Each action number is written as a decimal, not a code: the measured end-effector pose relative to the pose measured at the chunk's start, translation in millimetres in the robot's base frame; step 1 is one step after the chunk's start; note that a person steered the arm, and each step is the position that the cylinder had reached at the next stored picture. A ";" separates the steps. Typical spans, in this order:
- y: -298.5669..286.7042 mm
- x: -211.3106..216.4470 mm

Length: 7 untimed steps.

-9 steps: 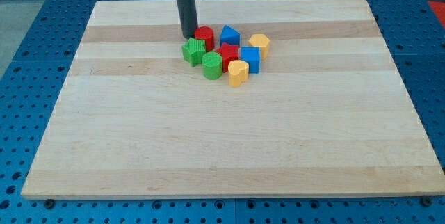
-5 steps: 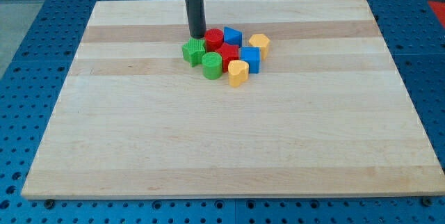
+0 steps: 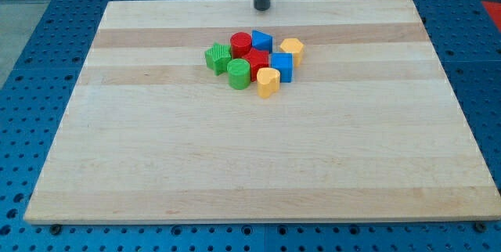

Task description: Point at yellow hexagon

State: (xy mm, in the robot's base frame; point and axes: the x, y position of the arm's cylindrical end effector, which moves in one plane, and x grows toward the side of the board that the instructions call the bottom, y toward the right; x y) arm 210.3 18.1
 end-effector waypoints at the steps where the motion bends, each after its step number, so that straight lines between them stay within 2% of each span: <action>1: 15.4 0.0; 2: 17.1 0.0; 4: 125.6 35.1; 5: 157.4 58.4; 7: 146.3 128.4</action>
